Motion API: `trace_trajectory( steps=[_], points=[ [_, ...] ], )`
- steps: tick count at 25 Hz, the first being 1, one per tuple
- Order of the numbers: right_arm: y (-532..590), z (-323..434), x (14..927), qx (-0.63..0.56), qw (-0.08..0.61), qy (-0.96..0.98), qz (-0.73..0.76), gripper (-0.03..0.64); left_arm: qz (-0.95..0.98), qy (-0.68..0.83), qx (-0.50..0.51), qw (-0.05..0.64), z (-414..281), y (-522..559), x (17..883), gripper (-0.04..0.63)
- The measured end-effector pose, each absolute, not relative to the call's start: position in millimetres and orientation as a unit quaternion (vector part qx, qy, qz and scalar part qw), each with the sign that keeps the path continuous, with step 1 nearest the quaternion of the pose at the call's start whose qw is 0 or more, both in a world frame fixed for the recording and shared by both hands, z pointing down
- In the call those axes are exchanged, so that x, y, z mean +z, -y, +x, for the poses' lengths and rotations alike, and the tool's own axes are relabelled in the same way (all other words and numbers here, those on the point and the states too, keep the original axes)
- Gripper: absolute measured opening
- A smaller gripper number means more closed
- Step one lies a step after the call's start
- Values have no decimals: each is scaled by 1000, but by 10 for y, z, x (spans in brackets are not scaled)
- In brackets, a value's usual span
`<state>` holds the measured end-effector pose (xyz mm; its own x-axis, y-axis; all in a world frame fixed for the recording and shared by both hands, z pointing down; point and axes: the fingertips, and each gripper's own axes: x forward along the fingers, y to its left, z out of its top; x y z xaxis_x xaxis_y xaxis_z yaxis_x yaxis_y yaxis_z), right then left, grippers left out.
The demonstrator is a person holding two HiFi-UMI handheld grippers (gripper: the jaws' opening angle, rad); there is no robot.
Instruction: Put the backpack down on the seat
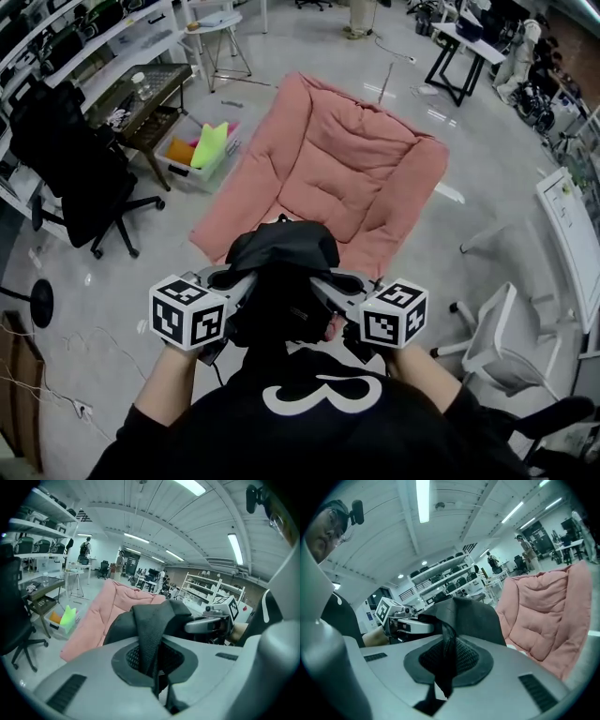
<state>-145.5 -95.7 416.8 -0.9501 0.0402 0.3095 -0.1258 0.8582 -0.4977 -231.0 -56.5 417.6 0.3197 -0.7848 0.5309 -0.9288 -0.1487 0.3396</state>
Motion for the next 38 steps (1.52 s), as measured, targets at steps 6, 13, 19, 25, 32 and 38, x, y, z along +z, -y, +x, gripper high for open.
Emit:
trace_trajectory(
  steps=[6, 13, 19, 25, 32, 38],
  points=[
    [1577, -1786, 4122, 280, 141, 943, 110, 31, 784, 527, 119, 305, -2686, 1256, 4096, 12],
    [2333, -2002, 4135, 267, 123, 933, 207, 31, 819, 483, 128, 283, -2950, 2112, 4120, 12],
    [2869, -2061, 4334, 264, 130, 916, 272, 31, 841, 442, 136, 281, -3032, 2748, 4351, 12],
    [3315, -1976, 4611, 280, 136, 892, 326, 31, 859, 401, 170, 269, -2957, 3299, 4616, 12],
    [3684, -1947, 5117, 296, 166, 869, 361, 32, 872, 367, 205, 249, -2926, 3788, 5098, 12],
    [4049, -1973, 5409, 304, 157, 860, 380, 32, 877, 342, 239, 239, -2939, 4177, 5409, 12]
  ],
)
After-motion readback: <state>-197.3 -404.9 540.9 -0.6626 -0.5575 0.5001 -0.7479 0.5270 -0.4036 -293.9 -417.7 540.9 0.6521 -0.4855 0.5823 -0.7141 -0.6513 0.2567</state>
